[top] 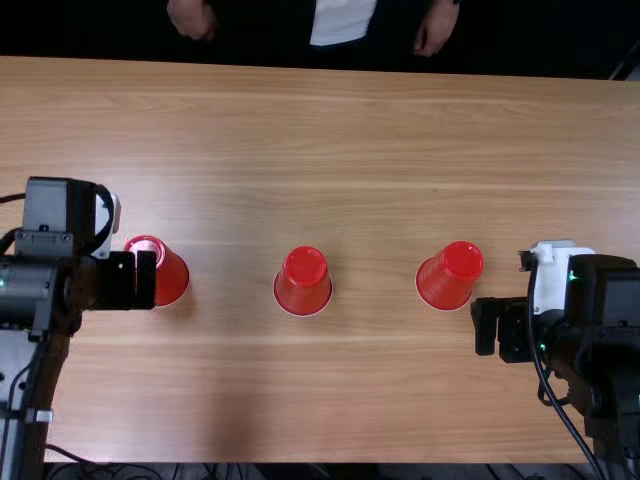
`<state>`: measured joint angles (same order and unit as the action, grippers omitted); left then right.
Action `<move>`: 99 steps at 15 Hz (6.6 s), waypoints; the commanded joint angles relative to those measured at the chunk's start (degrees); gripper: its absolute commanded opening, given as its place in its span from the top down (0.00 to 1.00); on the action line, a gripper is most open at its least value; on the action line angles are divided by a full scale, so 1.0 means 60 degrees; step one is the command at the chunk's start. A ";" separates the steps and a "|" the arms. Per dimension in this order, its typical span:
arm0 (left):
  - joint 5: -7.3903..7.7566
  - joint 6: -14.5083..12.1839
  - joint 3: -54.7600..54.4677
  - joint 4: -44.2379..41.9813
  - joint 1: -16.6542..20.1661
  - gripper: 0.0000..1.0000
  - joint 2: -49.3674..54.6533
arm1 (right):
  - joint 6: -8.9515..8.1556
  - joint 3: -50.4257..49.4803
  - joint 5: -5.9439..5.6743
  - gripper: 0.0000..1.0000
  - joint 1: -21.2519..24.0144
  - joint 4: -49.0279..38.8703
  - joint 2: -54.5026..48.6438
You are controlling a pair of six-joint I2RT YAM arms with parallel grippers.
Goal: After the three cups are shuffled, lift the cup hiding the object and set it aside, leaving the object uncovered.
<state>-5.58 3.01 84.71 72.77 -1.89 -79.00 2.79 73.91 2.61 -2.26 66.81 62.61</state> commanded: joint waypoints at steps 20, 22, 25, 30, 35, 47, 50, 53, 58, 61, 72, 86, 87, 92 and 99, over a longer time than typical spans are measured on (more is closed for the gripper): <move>0.0105 0.0554 0.0516 -0.1406 -0.0505 0.00 -0.4353 | -0.0166 -0.0497 0.0567 0.00 -0.0077 -0.0085 -0.0005; 0.0105 0.0554 0.0545 -0.1406 -0.0505 0.00 -0.4572 | -0.0166 -0.0512 0.0567 0.00 -0.0077 -0.0085 -0.0005; 0.0105 0.0554 0.0604 -0.1389 -0.0505 0.08 -0.4719 | -0.0166 -0.0526 0.0567 0.00 -0.0077 -0.0278 -0.0020; 0.0087 0.0554 0.0619 -0.1371 -0.0505 0.72 -0.4895 | -0.0166 -0.0526 0.0567 0.00 -0.0077 -0.0278 -0.0049; 0.0122 0.0554 0.0633 -0.1248 -0.0520 0.92 -0.4792 | -0.0166 -0.0541 0.0567 0.00 -0.0077 -0.0278 -0.0034; -0.0036 0.1679 0.1073 -0.1230 0.0506 0.91 -0.1862 | -0.0166 -0.0746 0.0584 0.00 -0.0077 -0.0595 0.0024; -0.0282 0.1696 0.1073 -0.1107 0.1633 0.91 -0.1862 | -0.0166 -0.0731 0.0584 0.00 -0.0062 -0.0595 0.0024; -0.1056 0.1661 0.0868 -0.1178 0.2044 0.90 -0.2009 | -0.0166 -0.0746 0.0584 0.00 -0.0062 -0.0595 -0.0005; -0.1319 0.1608 0.0531 -0.1283 0.2688 0.89 -0.3415 | -0.0166 -0.0731 0.0584 0.00 -0.0062 -0.0595 -0.0034; -0.1214 0.1626 0.0531 -0.1283 0.2703 0.76 -0.4221 | -0.0166 -0.0746 0.0584 0.00 -0.0062 -0.0595 -0.0020; -0.1091 0.1714 0.0604 -0.1125 0.2864 0.00 -0.4528 | -0.0166 -0.0731 0.0584 0.00 -0.0062 -0.0595 -0.0078; -0.0177 0.1661 -0.0817 -0.1178 0.0066 0.00 0.0423 | -0.0130 -0.0834 0.0584 0.00 -0.0077 -0.0542 -0.0518; 0.0245 0.1661 -0.0993 -0.1178 -0.0007 0.00 0.0672 | -0.0113 -0.0936 0.0584 0.00 -0.0077 -0.0542 -0.0855; 0.0755 0.1661 -0.2018 -0.1230 -0.0022 0.00 0.2063 | -0.0095 -0.1405 0.0584 0.00 -0.0077 -0.0559 -0.1660; 0.0597 0.1661 -0.5446 -0.2566 0.0110 0.00 0.5887 | -0.0113 -0.3514 0.0567 0.00 -0.0062 -0.1895 -0.4956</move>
<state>-1.63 12.47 53.43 57.17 -1.76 -45.58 2.28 54.59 5.58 -2.24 55.59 33.52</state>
